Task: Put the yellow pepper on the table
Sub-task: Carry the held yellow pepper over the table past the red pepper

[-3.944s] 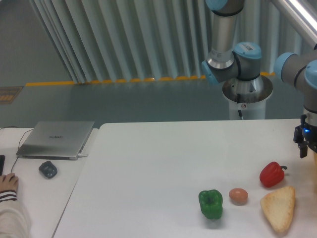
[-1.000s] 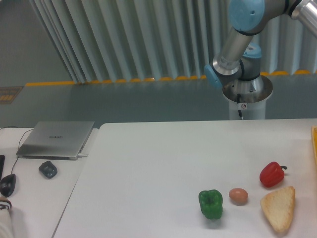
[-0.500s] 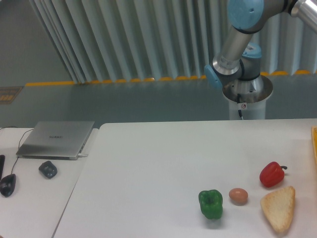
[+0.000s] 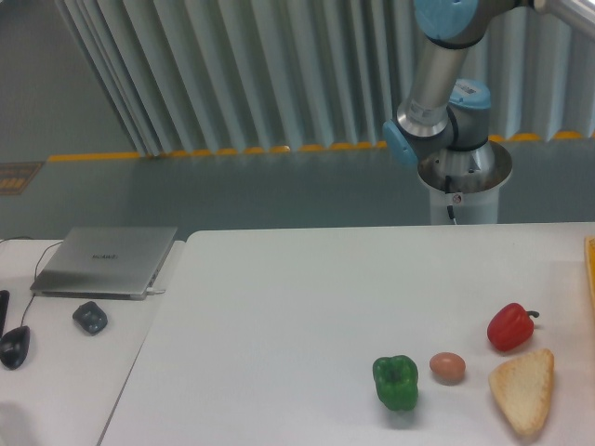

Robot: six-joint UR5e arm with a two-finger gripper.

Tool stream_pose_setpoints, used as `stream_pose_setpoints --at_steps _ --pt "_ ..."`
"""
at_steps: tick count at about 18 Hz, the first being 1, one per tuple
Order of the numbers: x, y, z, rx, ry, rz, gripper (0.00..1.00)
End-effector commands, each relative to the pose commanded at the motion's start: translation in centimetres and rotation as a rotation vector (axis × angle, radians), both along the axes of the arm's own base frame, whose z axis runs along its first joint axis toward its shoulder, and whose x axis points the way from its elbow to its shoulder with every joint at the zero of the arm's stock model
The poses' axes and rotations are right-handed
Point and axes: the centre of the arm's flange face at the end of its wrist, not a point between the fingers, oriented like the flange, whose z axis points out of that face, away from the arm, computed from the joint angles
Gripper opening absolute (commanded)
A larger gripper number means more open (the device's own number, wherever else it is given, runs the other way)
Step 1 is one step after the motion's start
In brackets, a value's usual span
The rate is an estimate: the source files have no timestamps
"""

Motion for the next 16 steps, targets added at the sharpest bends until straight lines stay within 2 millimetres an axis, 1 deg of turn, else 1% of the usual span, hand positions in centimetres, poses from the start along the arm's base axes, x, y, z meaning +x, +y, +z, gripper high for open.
stream_pose_setpoints --at_steps 2,3,5,6,7,10,11,12,14,15,16 --pt "2.1 1.3 0.8 -0.005 -0.010 -0.031 0.40" --pt "3.4 2.3 0.9 -0.013 -0.018 -0.054 0.40" --pt "5.4 3.5 1.3 -0.022 -0.019 -0.090 0.40" --pt "6.9 4.7 1.2 -0.040 -0.013 -0.131 0.40" --pt "7.8 5.3 1.1 -0.063 0.000 -0.150 0.40" --pt "11.2 7.1 0.2 -0.168 0.046 -0.224 0.40" --pt "12.6 7.8 -0.3 -0.214 0.069 -0.280 0.40" --pt "13.6 8.0 -0.9 -0.226 0.072 -0.337 0.40" --pt "14.1 7.8 -0.9 -0.224 0.075 -0.395 0.40" --pt "14.4 7.6 -1.2 -0.227 0.073 -0.432 0.40" --pt "15.3 7.7 -1.5 -0.227 0.076 -0.486 0.40"
